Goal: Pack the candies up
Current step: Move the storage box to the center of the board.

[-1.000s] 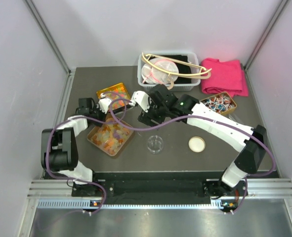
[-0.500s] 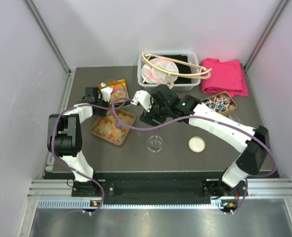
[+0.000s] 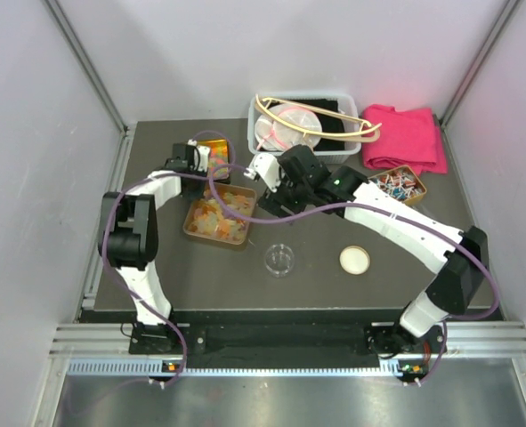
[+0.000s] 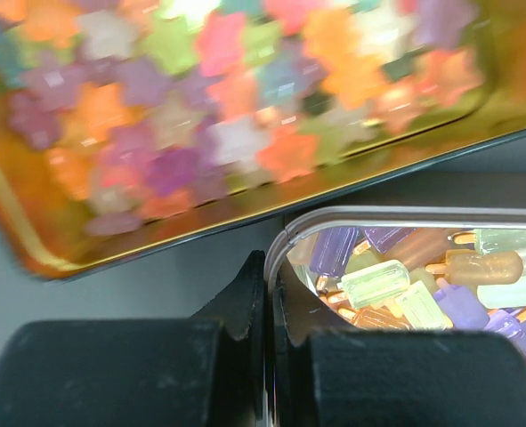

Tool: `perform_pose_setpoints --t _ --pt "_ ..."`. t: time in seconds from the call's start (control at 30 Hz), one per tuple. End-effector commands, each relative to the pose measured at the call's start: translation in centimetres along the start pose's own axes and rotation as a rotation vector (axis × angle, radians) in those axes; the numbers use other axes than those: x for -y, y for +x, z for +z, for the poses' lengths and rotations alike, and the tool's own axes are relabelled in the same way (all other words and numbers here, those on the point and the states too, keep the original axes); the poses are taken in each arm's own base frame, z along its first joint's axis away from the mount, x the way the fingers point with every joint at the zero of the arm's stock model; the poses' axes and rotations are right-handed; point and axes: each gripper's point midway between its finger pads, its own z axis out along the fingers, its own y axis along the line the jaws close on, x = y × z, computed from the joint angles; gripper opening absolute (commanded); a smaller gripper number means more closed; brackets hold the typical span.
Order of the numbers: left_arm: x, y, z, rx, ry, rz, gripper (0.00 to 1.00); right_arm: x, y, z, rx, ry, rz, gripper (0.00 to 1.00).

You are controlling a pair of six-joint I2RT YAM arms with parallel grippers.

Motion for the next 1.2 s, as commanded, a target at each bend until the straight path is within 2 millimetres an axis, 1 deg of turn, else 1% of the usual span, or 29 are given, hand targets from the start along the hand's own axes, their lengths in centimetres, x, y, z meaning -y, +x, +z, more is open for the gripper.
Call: perform_pose_setpoints --t 0.0,0.03,0.07,0.13,0.17,0.2,0.23,0.27,0.3,0.33,0.37,0.4,0.43,0.47,0.5,0.53,0.57,0.6,0.63,0.7,0.73,0.8,0.83,0.9,1.0,1.03,1.07,1.13,1.17 --pt "2.9 -3.1 -0.3 0.037 0.021 -0.115 0.00 3.7 -1.0 -2.3 0.067 0.101 0.070 0.78" --pt "3.6 -3.9 -0.3 0.047 0.024 -0.109 0.00 4.6 -0.7 -2.6 0.068 0.119 0.083 0.78" --pt "3.9 -3.9 -0.1 0.042 0.021 -0.114 0.00 5.0 -0.6 -2.9 0.068 0.127 0.088 0.78" --pt "4.8 -4.8 -0.1 0.059 0.020 -0.122 0.00 5.6 -0.3 -3.6 0.075 0.147 0.097 0.78" --pt "5.2 -4.9 0.1 0.056 0.025 -0.126 0.00 6.3 0.1 -3.9 0.075 0.162 0.108 0.78" --pt "5.5 -5.1 0.2 0.060 0.028 -0.134 0.00 6.6 0.3 -4.1 0.078 0.171 0.113 0.78" --pt "5.6 -5.3 0.8 0.058 0.003 -0.131 0.00 6.8 0.8 -4.5 0.076 0.179 0.113 0.78" --pt "5.7 -5.4 1.0 0.055 -0.003 -0.132 0.00 7.5 1.4 -4.8 0.070 0.196 0.127 0.78" --pt "6.0 -5.4 1.3 0.046 0.001 -0.138 0.00 7.7 1.8 -5.0 0.066 0.202 0.134 0.78" --pt "6.5 -5.5 2.0 0.034 0.002 -0.135 0.00 7.9 2.6 -5.0 0.051 0.201 0.147 0.78" --pt "6.5 -5.2 2.3 0.018 -0.011 -0.138 0.00 8.1 2.9 -5.7 0.058 0.208 0.155 0.78" --pt "6.7 -5.2 2.6 0.011 -0.010 -0.144 0.00 8.7 3.7 -6.0 0.051 0.224 0.170 0.78" --pt "6.7 -4.9 3.1 -0.001 -0.015 -0.146 0.00 8.7 4.7 -5.9 0.036 0.224 0.177 0.78" --pt "6.5 -5.1 3.3 0.004 -0.027 -0.146 0.00 8.8 4.9 -6.6 0.046 0.235 0.182 0.78" --pt "6.4 -5.2 3.5 0.008 -0.034 -0.145 0.00 9.4 5.7 -7.1 0.039 0.253 0.198 0.78" --pt "6.2 -5.0 3.7 0.006 -0.043 -0.140 0.00 9.3 6.6 -7.1 0.025 0.250 0.202 0.78" --pt "6.0 -5.1 3.7 0.008 -0.056 -0.139 0.00 9.4 7.0 -7.4 0.021 0.256 0.207 0.79" --pt "5.6 -5.1 3.8 0.011 -0.072 -0.131 0.00 9.6 7.2 -8.2 0.033 0.271 0.213 0.78" --pt "5.5 -5.1 3.7 0.012 -0.079 -0.126 0.00 9.7 8.2 -8.3 0.017 0.280 0.223 0.79" --pt "4.9 -5.3 3.6 0.023 -0.107 -0.124 0.00 9.9 8.8 -9.2 0.024 0.300 0.231 0.79" --pt "4.7 -5.3 3.6 0.024 -0.113 -0.128 0.00 10.0 9.7 -9.2 0.009 0.308 0.244 0.79" --pt "4.4 -5.3 3.7 0.023 -0.118 -0.125 0.00 10.1 10.7 -9.4 -0.003 0.316 0.262 0.79" --pt "4.2 -5.4 3.9 0.019 -0.121 -0.128 0.00 10.4 11.1 -9.9 0.002 0.329 0.275 0.79" --pt "4.2 -5.6 4.0 0.018 -0.114 -0.127 0.00 10.4 12.1 -10.0 -0.015 0.337 0.289 0.79" --pt "5.5 -5.8 3.8 0.008 -0.053 -0.117 0.00 10.9 13.3 -10.8 -0.024 0.372 0.317 0.79" --pt "6.3 -5.7 3.4 0.011 -0.036 -0.104 0.00 10.9 14.2 -10.9 -0.042 0.386 0.330 0.80" --pt "6.6 -5.9 3.2 0.021 -0.033 -0.089 0.00 11.4 15.0 -11.4 -0.050 0.410 0.351 0.79" --pt "7.4 -5.9 2.8 0.028 -0.025 -0.064 0.00 11.6 16.8 -11.5 -0.080 0.424 0.381 0.80" --pt "7.8 -6.0 2.8 0.035 -0.013 -0.061 0.02 11.8 17.5 -11.8 -0.086 0.435 0.395 0.79"
